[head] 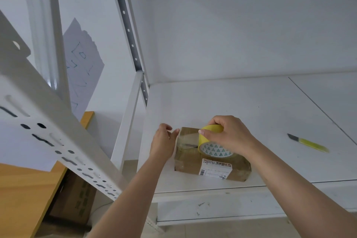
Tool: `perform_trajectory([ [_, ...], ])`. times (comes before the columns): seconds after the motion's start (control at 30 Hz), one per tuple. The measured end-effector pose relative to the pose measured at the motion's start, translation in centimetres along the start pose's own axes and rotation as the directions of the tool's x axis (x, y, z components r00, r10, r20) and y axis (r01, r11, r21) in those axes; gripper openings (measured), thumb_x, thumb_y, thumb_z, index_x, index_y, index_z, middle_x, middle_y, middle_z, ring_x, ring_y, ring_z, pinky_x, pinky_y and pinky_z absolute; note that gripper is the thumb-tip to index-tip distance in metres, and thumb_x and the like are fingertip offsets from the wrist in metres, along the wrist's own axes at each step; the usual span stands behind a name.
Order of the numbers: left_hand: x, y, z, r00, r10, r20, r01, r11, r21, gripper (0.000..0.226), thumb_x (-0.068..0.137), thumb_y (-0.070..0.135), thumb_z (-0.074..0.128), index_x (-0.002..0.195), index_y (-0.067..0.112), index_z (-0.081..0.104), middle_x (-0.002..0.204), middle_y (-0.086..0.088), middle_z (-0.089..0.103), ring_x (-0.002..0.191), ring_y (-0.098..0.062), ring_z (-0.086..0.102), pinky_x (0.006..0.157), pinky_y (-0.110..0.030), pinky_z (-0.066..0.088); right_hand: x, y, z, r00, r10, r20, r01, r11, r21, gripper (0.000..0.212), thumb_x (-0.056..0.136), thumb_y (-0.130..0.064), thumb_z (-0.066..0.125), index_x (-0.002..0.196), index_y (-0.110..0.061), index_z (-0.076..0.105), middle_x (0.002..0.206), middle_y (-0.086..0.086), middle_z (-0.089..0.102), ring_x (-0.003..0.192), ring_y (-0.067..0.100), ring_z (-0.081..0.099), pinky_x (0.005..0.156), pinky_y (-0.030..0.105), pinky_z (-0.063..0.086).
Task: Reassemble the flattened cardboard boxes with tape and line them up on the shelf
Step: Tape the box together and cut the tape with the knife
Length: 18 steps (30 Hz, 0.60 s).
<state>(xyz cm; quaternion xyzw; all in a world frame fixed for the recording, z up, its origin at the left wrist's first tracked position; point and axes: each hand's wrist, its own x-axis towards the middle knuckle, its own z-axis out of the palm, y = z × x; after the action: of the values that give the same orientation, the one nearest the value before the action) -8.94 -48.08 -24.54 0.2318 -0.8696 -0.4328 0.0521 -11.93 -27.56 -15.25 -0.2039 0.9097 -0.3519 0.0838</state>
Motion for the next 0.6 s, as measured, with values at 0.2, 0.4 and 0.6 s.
perform_trajectory([
  [0.2, -4.0, 3.3, -0.6, 0.910, 0.410, 0.060, -0.382, 0.887, -0.260, 0.052, 0.101, 0.045, 0.036, 0.141, 0.012, 0.040, 0.135, 0.002, 0.053, 0.127, -0.012, 0.050, 0.103, -0.023, 0.040, 0.3, 0.1, -0.3, 1.000, -0.006, 0.014, 0.006, 1.000, 0.021, 0.038, 0.077, -0.062, 0.068, 0.087, -0.026, 0.066, 0.086, -0.010, 0.067, 0.081, 0.008, 0.063, 0.072, 0.034, 0.055],
  [0.4, -4.6, 3.3, 0.4, 0.759, 0.519, 0.394, -0.607, 0.783, 0.138, 0.136, 0.061, 0.099, 0.008, 0.153, 0.000, 0.000, 0.154, -0.009, 0.035, 0.146, -0.017, 0.022, 0.121, -0.037, 0.009, 0.0, 1.3, -1.8, 0.985, 0.002, 0.170, -0.045, 0.968, 0.248, 0.055, 0.074, -0.066, 0.061, 0.067, -0.012, 0.059, 0.057, -0.006, 0.059, 0.056, 0.009, 0.059, 0.051, 0.017, 0.041],
  [0.6, -4.5, 3.3, 0.8, 0.759, 0.408, 0.508, -0.622, 0.686, 0.378, 0.147, 0.044, 0.103, 0.009, 0.151, 0.006, -0.020, 0.162, -0.008, -0.017, 0.142, -0.011, -0.026, 0.119, -0.029, -0.014, -0.3, 2.6, -2.3, 0.972, -0.025, 0.232, -0.070, 0.918, 0.391, 0.039, 0.084, -0.044, 0.067, 0.054, -0.020, 0.058, 0.053, -0.008, 0.051, 0.052, 0.008, 0.052, 0.055, 0.021, 0.039],
])
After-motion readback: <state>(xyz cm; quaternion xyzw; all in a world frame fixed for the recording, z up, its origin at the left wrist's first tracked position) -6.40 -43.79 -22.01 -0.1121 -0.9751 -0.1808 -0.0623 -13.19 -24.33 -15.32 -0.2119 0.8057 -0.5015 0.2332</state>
